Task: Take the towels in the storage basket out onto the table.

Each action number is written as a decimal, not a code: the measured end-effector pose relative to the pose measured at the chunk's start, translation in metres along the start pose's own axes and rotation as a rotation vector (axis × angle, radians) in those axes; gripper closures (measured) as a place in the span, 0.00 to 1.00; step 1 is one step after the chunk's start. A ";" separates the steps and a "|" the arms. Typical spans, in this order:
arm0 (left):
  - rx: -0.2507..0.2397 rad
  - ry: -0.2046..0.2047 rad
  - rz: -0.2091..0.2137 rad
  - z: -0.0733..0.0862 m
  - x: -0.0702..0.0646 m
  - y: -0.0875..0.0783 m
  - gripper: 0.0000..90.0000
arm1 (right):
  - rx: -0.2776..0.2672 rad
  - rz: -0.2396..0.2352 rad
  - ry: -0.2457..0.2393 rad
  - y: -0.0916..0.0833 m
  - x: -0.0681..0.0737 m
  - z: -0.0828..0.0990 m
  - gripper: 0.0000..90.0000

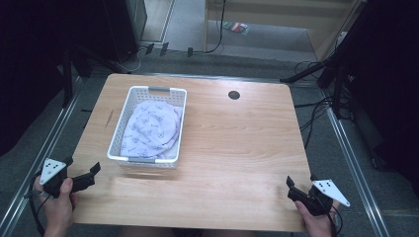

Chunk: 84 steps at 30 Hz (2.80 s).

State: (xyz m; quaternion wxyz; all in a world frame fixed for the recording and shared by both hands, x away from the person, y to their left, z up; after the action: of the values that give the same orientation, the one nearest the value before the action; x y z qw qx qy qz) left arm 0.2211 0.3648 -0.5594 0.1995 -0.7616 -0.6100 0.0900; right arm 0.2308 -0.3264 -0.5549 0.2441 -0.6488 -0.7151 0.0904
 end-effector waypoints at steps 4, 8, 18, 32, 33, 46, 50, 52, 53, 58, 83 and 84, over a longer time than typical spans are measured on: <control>-0.009 0.001 0.063 0.000 0.000 0.001 0.21 | -0.003 -0.004 -0.003 0.000 0.000 0.000 0.16; -0.011 -0.004 0.053 0.000 0.000 0.000 0.16 | -0.005 -0.006 -0.003 -0.001 0.000 0.000 0.16; -0.023 -0.057 0.079 -0.004 0.009 -0.003 0.06 | -0.004 -0.004 -0.002 -0.001 0.000 0.000 0.16; -0.014 -0.036 0.085 -0.050 0.005 -0.013 0.02 | -0.002 -0.001 0.004 0.000 -0.001 0.000 0.17; -0.010 -0.029 0.084 -0.056 0.005 -0.012 0.02 | -0.002 -0.001 0.004 0.000 -0.001 0.000 0.17; 0.043 0.061 0.146 -0.111 -0.012 0.001 0.01 | -0.001 0.001 0.004 0.000 -0.001 0.000 0.17; 0.073 0.089 0.177 -0.122 -0.022 0.011 0.01 | -0.002 0.000 0.005 -0.001 -0.001 0.000 0.17; 0.090 0.102 0.187 -0.129 -0.028 0.017 0.01 | -0.002 -0.001 0.005 -0.001 -0.001 0.000 0.17; 0.096 0.108 0.191 -0.131 -0.029 0.020 0.01 | -0.002 0.000 0.005 -0.001 -0.001 0.000 0.17; 0.127 0.138 0.198 -0.146 -0.040 0.031 0.01 | -0.003 0.000 0.007 -0.001 -0.001 0.000 0.17; 0.408 0.208 0.241 -0.186 -0.087 0.113 0.00 | -0.003 -0.008 0.005 -0.001 -0.001 0.000 0.17; 0.418 0.202 0.245 -0.185 -0.088 0.117 0.00 | -0.003 -0.008 0.005 -0.001 -0.001 0.000 0.17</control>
State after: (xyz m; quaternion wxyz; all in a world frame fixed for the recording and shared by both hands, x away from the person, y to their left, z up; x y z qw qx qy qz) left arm 0.3747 0.2230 -0.4496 0.4002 -0.7771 -0.4583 0.1610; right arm 0.2300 -0.3275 -0.5548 0.2452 -0.6466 -0.7171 0.0865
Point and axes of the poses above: each handheld gripper's, and its own axes: y roughly forward along the jaws, z roughly out of its underside, x roughly to its left, the point moved 2 cm from there along y, roughly forward along the jaws, and after that the axes turned 13 degrees about y, right-handed, at the moved point
